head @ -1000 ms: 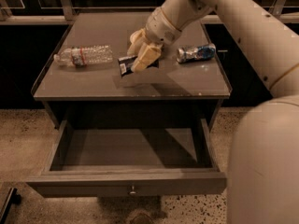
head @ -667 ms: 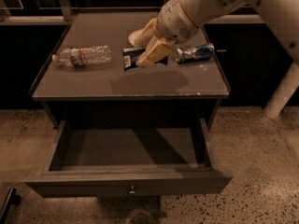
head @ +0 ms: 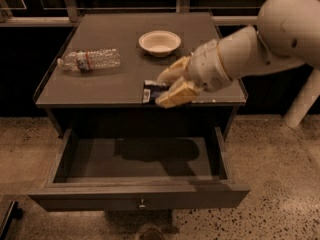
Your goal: Place rxbar blueberry into top drawer
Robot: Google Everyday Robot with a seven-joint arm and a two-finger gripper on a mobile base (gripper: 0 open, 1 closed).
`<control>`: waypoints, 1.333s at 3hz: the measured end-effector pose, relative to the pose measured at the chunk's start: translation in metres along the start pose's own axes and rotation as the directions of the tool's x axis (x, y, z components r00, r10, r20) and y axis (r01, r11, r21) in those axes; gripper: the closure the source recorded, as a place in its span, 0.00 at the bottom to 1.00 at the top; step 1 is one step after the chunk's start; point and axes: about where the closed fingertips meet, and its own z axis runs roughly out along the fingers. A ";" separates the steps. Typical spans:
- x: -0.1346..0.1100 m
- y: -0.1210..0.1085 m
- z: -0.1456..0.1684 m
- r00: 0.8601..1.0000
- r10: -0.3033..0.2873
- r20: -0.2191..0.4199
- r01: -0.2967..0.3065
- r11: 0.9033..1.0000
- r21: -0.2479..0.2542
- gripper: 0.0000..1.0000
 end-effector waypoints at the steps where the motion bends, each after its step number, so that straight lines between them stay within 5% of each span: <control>1: 0.065 0.031 0.029 0.987 0.163 0.000 -0.163 0.986 -0.040 1.00; 3: 0.141 0.065 0.062 0.922 0.386 -0.044 -0.387 0.922 -0.018 1.00; 4: 0.168 0.072 0.067 0.888 0.453 -0.078 -0.448 0.891 0.073 1.00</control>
Offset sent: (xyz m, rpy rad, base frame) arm -0.0322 -0.0414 -0.1902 0.0788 0.3981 -0.2273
